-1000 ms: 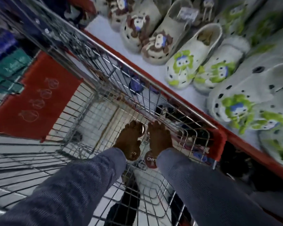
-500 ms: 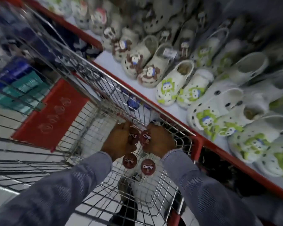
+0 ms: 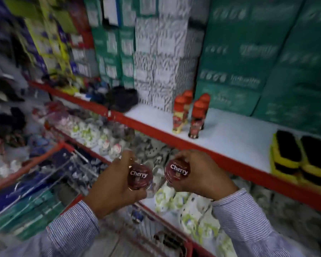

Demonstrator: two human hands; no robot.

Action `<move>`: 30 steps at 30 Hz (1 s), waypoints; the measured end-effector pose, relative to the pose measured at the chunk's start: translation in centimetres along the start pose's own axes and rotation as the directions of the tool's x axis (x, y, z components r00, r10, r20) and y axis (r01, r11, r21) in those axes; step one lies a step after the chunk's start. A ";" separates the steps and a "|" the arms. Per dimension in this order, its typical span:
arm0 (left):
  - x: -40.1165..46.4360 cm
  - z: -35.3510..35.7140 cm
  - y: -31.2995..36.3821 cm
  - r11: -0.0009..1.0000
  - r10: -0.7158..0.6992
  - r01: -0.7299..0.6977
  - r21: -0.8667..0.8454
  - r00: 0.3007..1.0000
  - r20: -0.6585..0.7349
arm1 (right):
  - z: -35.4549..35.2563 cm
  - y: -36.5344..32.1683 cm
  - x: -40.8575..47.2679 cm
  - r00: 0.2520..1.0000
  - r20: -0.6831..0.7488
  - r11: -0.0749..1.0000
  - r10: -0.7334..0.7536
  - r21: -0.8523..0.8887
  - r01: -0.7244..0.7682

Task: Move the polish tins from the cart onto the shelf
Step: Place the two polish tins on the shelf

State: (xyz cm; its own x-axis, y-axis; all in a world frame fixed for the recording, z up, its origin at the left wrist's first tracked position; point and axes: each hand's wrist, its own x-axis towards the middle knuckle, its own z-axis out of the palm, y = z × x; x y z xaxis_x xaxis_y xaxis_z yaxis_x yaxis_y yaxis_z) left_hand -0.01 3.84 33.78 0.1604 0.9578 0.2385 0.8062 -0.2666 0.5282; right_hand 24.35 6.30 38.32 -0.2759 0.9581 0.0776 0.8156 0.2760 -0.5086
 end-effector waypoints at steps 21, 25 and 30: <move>23.4 9.0 20.5 0.974 0.182 -0.213 0.081 0.942 0.283 | -13.7 14.3 4.9 0.874 -0.190 0.890 0.448 0.001 -0.456; 25.6 11.3 20.3 0.981 0.075 -0.134 0.141 0.929 0.361 | -12.4 16.0 7.3 0.853 -0.163 0.863 0.496 -0.015 -0.505; 26.8 13.5 19.4 0.978 0.031 -0.103 0.182 0.932 0.361 | -10.9 17.5 9.1 0.824 -0.140 0.831 0.548 -0.020 -0.556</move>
State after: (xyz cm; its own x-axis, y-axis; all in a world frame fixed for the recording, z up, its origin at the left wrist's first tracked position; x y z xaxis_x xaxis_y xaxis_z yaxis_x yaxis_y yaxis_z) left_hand 27.60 25.83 39.40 0.3803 0.9232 -0.0558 0.8755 -0.3399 0.3434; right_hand 41.69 20.65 39.50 0.2911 0.9520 -0.0947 0.8412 -0.3018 -0.4486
